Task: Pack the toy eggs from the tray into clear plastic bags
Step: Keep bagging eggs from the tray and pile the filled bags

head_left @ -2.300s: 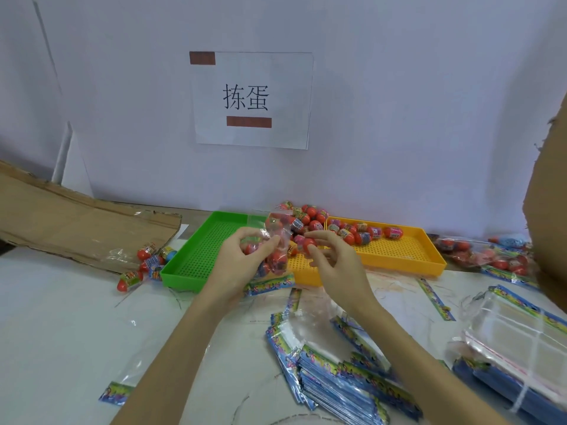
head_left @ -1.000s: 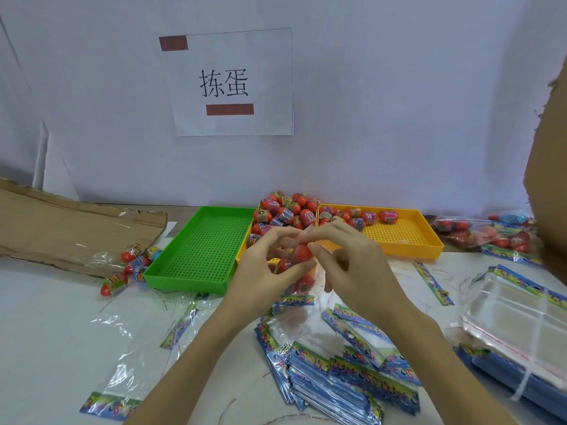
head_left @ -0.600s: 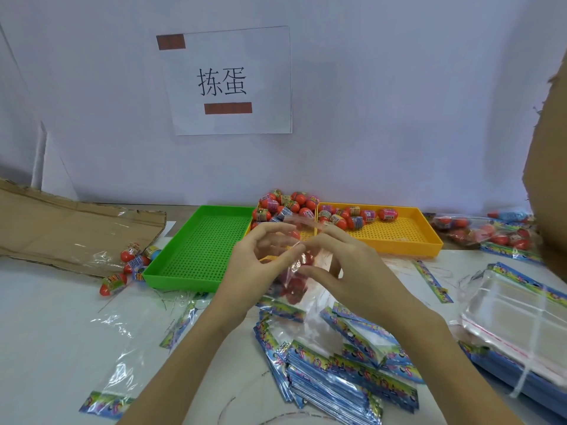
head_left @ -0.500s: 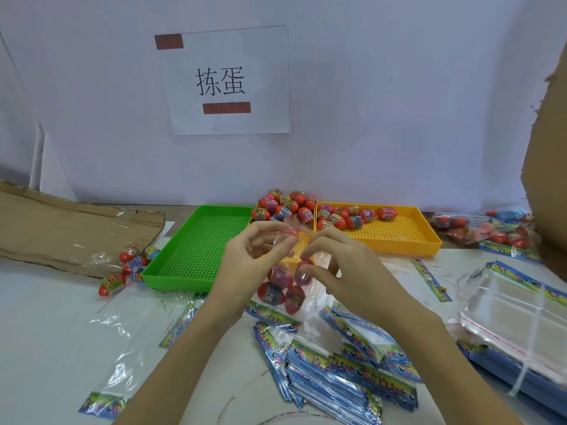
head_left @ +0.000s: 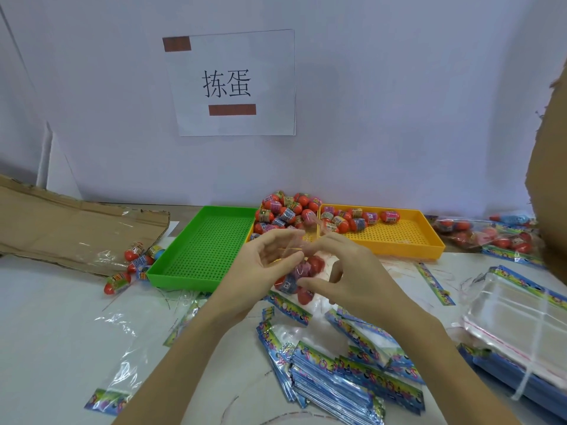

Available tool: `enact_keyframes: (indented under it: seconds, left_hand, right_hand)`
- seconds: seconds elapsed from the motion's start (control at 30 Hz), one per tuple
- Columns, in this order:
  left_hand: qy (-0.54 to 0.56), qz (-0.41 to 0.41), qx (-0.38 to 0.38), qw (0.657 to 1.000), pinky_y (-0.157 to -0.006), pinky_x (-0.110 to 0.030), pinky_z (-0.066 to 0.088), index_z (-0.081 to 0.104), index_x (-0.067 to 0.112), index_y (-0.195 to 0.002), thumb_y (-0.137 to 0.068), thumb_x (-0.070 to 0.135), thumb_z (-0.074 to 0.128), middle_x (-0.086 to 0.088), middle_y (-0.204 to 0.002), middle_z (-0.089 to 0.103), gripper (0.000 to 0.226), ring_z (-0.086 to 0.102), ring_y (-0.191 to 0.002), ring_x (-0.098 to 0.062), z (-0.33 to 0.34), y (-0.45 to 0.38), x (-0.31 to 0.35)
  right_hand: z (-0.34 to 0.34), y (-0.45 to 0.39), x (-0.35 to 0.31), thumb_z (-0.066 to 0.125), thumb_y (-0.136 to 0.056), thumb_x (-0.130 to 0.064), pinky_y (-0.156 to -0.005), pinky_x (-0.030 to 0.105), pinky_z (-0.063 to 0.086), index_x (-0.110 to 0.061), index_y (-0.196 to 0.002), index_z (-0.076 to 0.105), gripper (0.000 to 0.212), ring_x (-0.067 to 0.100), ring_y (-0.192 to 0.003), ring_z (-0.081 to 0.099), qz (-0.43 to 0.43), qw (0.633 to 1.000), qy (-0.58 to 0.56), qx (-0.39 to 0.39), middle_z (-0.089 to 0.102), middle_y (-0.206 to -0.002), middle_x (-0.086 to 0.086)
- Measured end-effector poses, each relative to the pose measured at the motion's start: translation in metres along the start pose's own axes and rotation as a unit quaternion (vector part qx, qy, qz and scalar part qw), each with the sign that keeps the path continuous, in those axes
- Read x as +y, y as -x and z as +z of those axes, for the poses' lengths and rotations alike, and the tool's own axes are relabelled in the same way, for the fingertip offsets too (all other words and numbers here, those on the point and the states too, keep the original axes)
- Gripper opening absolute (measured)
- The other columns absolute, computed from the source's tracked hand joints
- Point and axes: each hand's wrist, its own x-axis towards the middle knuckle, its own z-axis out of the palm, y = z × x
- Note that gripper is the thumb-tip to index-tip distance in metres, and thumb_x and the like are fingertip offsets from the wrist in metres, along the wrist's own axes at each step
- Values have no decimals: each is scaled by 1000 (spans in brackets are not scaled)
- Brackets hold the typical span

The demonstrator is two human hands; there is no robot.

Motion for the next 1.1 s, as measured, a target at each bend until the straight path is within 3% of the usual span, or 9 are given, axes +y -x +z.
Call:
enact_keyframes:
  seconds: [0.3, 0.47, 0.57, 0.63, 0.77, 0.87, 0.93, 1.03, 1.1]
  left_hand:
    - [-50, -19, -16, 998, -100, -27, 55, 71, 31, -129, -97, 45, 70, 10, -123, 75, 34, 68, -120, -12, -1, 1, 4]
    - [-98, -41, -19, 994, -99, -32, 57, 67, 39, -131, -91, 22, 83, 14, -131, 70, 47, 71, -115, -14, -4, 2, 1]
    - [-5, -64, 18, 998, -86, -27, 60, 60, 28, -136, -91, 8, 80, -4, -118, 78, 53, 75, -107, -18, -3, 1, 2]
    - [57, -89, 43, 994, -89, -38, 62, 57, 21, -139, -92, 1, 77, -12, -116, 78, 55, 75, -109, -28, -1, -1, 3]
    - [176, -116, 98, 973, -101, -57, 57, 65, 1, -129, -94, -9, 67, -24, -123, 74, 37, 74, -107, -37, 1, -4, 4]
    - [210, -132, 125, 960, -88, -50, 63, 69, -1, -119, -96, -10, 63, -25, -120, 74, 25, 77, -92, -29, -4, -5, 3]
    - [204, -133, 147, 959, -86, -46, 64, 71, 1, -114, -95, -10, 65, -25, -118, 75, 23, 76, -90, -28, -6, -6, 1]
    - [181, -134, 149, 963, -101, -61, 56, 69, -6, -117, -93, -9, 68, -33, -120, 70, 24, 68, -98, -37, -5, -6, 1]
    - [182, -136, 138, 964, -98, -63, 57, 66, -12, -119, -92, -9, 69, -33, -113, 70, 27, 67, -95, -36, -5, -6, 0]
  right_hand:
    - [2, 0, 4, 81, -86, -42, -62, 15, 37, -33, -97, 59, 26, -9, -66, 53, 43, 997, 8, 64, 62, -105, -19]
    - [3, -1, 6, 79, -90, -39, -60, 17, 45, -31, -101, 60, 24, -3, -59, 59, 79, 986, -48, 140, 66, -101, -17]
    - [4, 0, 3, 76, -92, -41, -48, 17, 48, -33, -106, 61, 22, 6, -45, 63, 87, 980, -81, 156, 66, -100, -17]
    - [5, 0, 0, 74, -94, -40, -44, 15, 47, -35, -110, 64, 20, 6, -44, 64, 88, 977, -106, 164, 65, -98, -18]
    - [4, -1, -4, 60, -104, -29, -44, 13, 43, -32, -121, 70, 20, 12, -49, 68, 98, 967, -186, 147, 68, -112, -22]
    - [2, -1, -3, 48, -109, -14, -42, 20, 41, -33, -122, 73, 34, 22, -50, 70, 107, 960, -228, 120, 72, -113, -19]
    - [2, 0, -2, 52, -107, -10, -43, 19, 42, -32, -120, 75, 34, 23, -48, 70, 102, 964, -213, 124, 75, -110, -14]
    - [4, 1, -1, 68, -99, -16, -51, 15, 48, -35, -111, 78, 25, 21, -45, 68, 105, 959, -210, 157, 74, -112, -23]
    - [4, 1, -1, 71, -97, -19, -52, 16, 50, -40, -106, 79, 24, 22, -45, 69, 109, 952, -229, 170, 73, -110, -29]
